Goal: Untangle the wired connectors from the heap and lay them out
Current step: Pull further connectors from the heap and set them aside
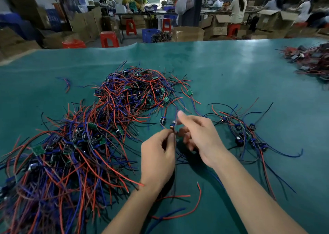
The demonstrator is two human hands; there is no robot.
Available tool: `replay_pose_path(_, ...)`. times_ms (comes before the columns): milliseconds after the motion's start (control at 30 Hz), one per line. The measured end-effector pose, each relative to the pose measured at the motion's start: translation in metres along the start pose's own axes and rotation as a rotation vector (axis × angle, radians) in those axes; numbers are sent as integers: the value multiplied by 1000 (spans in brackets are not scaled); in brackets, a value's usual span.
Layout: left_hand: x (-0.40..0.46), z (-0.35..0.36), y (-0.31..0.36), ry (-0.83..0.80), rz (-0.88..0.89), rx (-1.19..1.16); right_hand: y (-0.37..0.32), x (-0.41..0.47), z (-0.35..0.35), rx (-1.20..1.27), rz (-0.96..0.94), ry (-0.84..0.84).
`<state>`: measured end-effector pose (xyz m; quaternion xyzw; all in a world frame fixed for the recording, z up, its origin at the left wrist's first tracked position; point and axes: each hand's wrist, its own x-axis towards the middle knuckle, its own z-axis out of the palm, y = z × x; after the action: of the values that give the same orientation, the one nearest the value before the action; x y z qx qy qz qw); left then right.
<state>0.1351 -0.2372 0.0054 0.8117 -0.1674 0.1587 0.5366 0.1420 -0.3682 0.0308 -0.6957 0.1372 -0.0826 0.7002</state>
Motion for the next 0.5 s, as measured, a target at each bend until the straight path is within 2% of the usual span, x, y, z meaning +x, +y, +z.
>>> replay_pose_path(100, 1, 0, -2, -63, -3, 35, 0, 0, 0, 24, -11, 4)
replay_pose_path(267, 1, -2, 1, -54, -122, -119, -4, 0, -3, 254, 48, -86)
replay_pose_path(500, 4, -2, -2, -22, -173, -113, -3, -1, -1, 234, -27, -146)
